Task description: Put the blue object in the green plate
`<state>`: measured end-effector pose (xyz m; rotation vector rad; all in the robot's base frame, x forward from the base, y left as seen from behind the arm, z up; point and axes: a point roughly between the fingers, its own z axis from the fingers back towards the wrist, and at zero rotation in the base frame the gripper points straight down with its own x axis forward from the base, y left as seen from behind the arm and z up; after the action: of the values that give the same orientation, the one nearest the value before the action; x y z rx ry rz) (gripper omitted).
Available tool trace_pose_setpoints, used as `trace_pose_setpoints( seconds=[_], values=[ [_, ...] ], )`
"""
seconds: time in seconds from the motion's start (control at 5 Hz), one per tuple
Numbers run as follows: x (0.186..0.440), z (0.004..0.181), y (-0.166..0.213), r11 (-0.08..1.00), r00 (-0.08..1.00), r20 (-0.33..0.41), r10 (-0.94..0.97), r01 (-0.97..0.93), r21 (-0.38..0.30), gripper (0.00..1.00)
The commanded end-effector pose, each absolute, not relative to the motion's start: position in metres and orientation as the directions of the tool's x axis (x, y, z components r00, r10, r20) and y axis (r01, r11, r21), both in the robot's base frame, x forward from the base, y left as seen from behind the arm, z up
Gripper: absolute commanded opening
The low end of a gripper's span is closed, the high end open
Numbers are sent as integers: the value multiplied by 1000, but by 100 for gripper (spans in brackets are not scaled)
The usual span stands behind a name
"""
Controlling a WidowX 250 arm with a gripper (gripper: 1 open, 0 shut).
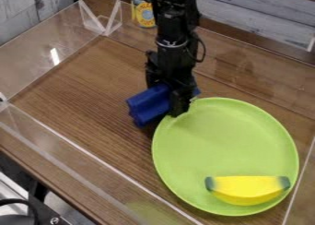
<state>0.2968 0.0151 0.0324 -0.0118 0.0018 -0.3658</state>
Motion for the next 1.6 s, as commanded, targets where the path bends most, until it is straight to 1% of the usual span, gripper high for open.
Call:
trace_pose_setpoints(
  seconds=[0.0,0.6,1.0,1.4],
  values=[
    [308,46,13,924,923,41,-382,382,14,0],
    [307,70,0,932,932,31,-362,362,23,0],
    [305,84,-21,937,936,52,-348,348,8,0],
    [301,92,-49,945,943,79,-325,326,-12,0]
  ],
)
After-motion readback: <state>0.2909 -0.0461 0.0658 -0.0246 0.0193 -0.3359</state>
